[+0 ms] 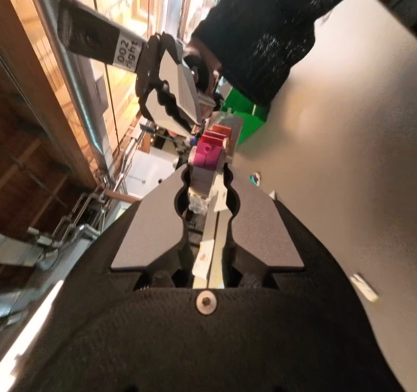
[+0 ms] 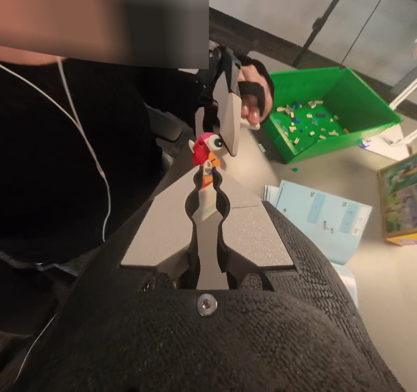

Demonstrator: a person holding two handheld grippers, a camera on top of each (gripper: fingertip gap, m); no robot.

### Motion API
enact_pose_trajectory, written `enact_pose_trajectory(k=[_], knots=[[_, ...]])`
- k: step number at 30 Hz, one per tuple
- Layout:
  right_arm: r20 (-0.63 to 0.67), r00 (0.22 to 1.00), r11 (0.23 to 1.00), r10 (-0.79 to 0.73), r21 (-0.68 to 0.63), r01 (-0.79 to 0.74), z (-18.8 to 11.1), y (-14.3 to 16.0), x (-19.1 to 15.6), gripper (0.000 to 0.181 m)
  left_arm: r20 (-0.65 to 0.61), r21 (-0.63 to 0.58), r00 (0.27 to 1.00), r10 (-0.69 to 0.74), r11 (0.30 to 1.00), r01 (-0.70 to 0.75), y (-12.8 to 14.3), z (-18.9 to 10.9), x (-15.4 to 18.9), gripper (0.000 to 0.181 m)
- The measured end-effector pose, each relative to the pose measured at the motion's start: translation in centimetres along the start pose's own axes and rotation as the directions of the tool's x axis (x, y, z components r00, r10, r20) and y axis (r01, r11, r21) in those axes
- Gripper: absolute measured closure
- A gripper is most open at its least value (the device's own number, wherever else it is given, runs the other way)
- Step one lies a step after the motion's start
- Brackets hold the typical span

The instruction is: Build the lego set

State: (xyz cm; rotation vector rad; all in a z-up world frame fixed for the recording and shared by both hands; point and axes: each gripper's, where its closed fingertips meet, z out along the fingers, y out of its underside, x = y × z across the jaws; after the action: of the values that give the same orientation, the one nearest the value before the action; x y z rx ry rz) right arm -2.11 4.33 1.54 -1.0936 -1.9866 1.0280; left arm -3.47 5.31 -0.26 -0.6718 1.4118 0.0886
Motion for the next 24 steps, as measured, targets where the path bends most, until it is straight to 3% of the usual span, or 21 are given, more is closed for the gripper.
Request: enact_pose_trajectory(k=[5,11,24], knots=[[0.093,0.995,0.998,-0.023,0.063,0.017,-2.1,-4.9,-0.8,0.175,-0.08,0.17,0.996,0.024,0.985,-0.01,-3.5,1.7,-3.8,0.153],[0.104,0.993,0.998,-0.047,0.054,0.042,-3.8,-8.0,-1.2,0.175,-0.121,0.291,0.993,-0.015,0.956,0.05,-6.0,2.8,-6.6,0.153],[0.007,0.997,0.997,-0.072,0.004,0.072,-5.2,-8.2,-0.3,0.175,-0.114,0.311,0.992,-0.047,0.947,0.08,-5.8,3.7,-7.9,0.153]])
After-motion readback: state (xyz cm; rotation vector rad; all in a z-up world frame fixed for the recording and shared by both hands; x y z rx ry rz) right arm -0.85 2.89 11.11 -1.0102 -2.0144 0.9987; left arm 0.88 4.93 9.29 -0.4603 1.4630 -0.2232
